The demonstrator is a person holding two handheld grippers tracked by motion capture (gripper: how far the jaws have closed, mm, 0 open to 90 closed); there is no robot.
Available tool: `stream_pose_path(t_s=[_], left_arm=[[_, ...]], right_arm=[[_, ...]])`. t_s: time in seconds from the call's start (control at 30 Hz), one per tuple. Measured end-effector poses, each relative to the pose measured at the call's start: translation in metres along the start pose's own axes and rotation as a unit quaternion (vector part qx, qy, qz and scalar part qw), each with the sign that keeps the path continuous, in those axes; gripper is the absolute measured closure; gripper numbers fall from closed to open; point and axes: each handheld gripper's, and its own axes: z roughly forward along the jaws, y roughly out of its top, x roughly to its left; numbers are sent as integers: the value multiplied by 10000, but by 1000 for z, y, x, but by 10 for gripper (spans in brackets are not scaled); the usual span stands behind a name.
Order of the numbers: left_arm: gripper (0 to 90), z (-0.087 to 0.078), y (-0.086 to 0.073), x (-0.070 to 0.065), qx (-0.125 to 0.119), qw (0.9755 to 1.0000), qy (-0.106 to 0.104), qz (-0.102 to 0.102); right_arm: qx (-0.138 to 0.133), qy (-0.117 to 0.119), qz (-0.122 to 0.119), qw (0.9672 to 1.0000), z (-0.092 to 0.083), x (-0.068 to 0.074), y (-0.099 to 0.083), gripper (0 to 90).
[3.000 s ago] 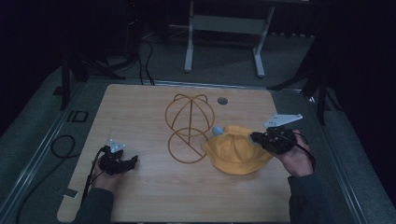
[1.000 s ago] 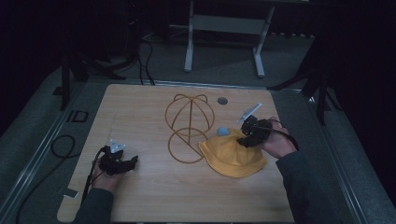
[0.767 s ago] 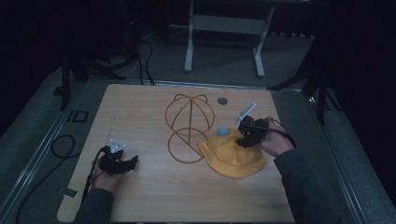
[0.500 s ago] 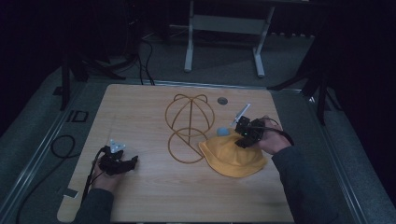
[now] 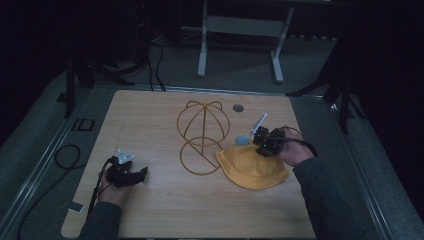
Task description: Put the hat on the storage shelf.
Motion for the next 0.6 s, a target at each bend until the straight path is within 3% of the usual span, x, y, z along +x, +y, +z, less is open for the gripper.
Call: stream_pose_path(t_s=[0.6], left_arm=[[326,0,0,0,2,10000,0,-2]], right_arm=[[-428,-231,508,9975,-17,-6,-18,843]])
